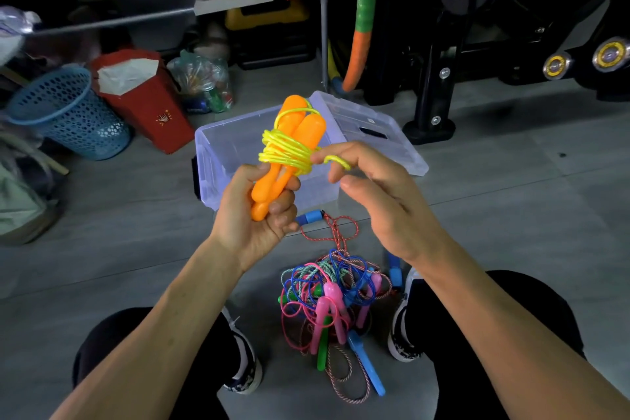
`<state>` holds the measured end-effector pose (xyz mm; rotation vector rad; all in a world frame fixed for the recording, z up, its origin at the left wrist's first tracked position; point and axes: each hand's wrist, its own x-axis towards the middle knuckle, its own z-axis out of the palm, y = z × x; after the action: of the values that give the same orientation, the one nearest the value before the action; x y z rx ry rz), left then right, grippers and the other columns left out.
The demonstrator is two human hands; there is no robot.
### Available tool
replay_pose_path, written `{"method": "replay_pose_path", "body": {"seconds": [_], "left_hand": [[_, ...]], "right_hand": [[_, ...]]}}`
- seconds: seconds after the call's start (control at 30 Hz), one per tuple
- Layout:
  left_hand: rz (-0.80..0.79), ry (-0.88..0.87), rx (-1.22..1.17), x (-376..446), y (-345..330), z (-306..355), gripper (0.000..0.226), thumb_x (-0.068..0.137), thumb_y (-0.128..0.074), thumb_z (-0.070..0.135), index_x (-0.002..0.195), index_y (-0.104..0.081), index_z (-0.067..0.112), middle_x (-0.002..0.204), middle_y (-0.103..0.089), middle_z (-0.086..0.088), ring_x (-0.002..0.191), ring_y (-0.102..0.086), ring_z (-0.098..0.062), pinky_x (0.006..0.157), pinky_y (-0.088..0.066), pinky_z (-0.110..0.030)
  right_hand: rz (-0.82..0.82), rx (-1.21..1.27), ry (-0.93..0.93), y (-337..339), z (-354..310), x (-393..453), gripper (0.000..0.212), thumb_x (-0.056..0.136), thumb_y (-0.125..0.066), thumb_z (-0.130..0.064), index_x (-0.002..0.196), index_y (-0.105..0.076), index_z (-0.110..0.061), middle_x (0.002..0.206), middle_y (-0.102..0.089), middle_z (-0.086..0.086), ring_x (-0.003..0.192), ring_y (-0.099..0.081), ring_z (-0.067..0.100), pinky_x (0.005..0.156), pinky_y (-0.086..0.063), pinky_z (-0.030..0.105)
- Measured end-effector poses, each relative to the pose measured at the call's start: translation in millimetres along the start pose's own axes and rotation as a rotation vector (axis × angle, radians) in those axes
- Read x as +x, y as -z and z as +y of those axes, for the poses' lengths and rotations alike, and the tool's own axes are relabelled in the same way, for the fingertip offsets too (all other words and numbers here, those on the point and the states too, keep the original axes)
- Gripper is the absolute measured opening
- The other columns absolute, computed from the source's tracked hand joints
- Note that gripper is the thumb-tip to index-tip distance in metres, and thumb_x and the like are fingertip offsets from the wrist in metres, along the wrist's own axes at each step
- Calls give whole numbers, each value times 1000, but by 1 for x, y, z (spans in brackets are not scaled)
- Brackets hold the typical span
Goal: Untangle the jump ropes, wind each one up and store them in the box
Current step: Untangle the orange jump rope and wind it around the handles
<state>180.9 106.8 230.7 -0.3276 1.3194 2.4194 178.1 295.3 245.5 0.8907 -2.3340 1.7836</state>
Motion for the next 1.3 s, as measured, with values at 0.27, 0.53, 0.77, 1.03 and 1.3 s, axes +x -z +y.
{"method": "replay_pose_path", "body": {"seconds": [0.27,0.53,0.77,1.03,1.3], "left_hand": [[-99,-3,345,3,1,-1,53,94,-21,30,100,-58,-8,54,-42,-8,43,-36,-20,48,-41,-29],[-73,-8,332,-1,-5,-8,45,104,-24,24,108,-58,-4,73,-66,-12,42,-52,-19,43,-49,-28],[-119,-84,662,-6,-10,-21,27,105,-35,21,115,-54,4,96,-70,-16,67,-68,-29,62,-57,-35],[-51,-126,733,3,-15,-30,23,104,-38,23,110,-54,8,92,-68,-16,62,-63,-22,62,-59,-41],[53,-101,566,13,-22,-37,25,104,-38,24,110,-56,7,84,-70,-9,56,-60,-19,54,-55,-32]], "right_hand": [[179,-24,73,4,19,3,14,95,-57,-8,105,-64,1,108,-60,9,105,-64,20,91,-52,33],[257,130,-106,5,17,3,12,97,-52,-1,103,-62,-2,88,-68,2,82,-67,15,79,-52,25],[235,-312,-118,3,27,4,9,96,-50,-11,104,-54,-9,75,-54,-24,71,-58,-5,65,-45,15],[262,-442,-238,4,28,11,8,97,-54,-14,101,-52,-8,73,-60,-4,64,-55,-2,57,-37,5],[444,-79,-410,3,37,18,8,97,-55,-13,95,-47,-13,80,-71,-1,68,-69,9,66,-51,16]]}}
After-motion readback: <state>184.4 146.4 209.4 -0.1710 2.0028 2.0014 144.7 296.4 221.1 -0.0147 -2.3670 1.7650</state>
